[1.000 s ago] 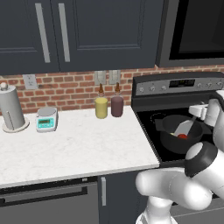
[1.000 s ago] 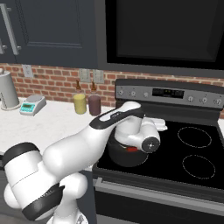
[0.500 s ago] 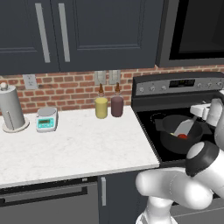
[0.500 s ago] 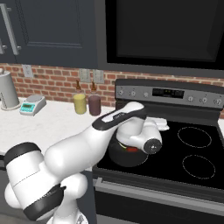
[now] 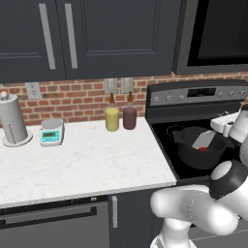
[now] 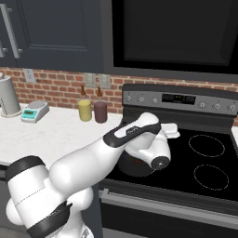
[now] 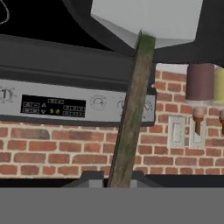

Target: Put the lemon wedge and bell pepper in the pot. Retrieve the spatula and lightly stir the vegetables in the pot.

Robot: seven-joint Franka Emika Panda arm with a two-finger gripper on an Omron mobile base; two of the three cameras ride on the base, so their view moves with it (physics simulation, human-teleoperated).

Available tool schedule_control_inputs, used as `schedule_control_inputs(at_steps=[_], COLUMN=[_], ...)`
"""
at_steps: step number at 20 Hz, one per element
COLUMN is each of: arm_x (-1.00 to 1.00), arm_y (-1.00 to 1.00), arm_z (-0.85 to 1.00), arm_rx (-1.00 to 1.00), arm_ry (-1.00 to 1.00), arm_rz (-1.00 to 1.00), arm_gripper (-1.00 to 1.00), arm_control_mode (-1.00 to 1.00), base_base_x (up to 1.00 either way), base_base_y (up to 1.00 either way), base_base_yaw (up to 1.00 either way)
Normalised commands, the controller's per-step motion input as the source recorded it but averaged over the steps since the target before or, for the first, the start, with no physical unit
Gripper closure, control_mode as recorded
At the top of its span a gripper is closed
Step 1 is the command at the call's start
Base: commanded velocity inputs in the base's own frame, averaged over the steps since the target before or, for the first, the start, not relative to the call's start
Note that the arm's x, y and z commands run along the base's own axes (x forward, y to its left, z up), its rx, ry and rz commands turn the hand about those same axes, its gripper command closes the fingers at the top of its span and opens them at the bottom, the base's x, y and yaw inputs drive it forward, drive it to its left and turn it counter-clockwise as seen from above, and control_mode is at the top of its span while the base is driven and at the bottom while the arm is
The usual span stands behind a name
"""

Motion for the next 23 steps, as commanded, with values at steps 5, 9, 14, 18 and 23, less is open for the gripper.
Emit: schedule_control_inputs(at_steps=[5,9,14,18,23], arm_x=[0.01,0.00,-0.08,-0.24,-0.11], arm_y=[0.01,0.00,0.00,0.00,0.00], arm_z=[-0.01,0.00,0.00,0.00,0.00], arm_rx=[-0.17,-0.15,-0.15,-0.13,-0.08], arm_ry=[0.00,0.04,0.01,0.00,0.00], arm_rz=[-0.01,0.00,0.00,0.00,0.00], arm_gripper=[1.00,1.00,1.00,1.00,1.00], arm_control_mode=[-1.00,-1.00,-1.00,-1.00,-1.00], base_base_x=[0.00,0.00,0.00,0.00,0.00], base_base_y=[0.00,0.00,0.00,0.00,0.00], base_base_yaw=[0.00,0.00,0.00,0.00,0.00])
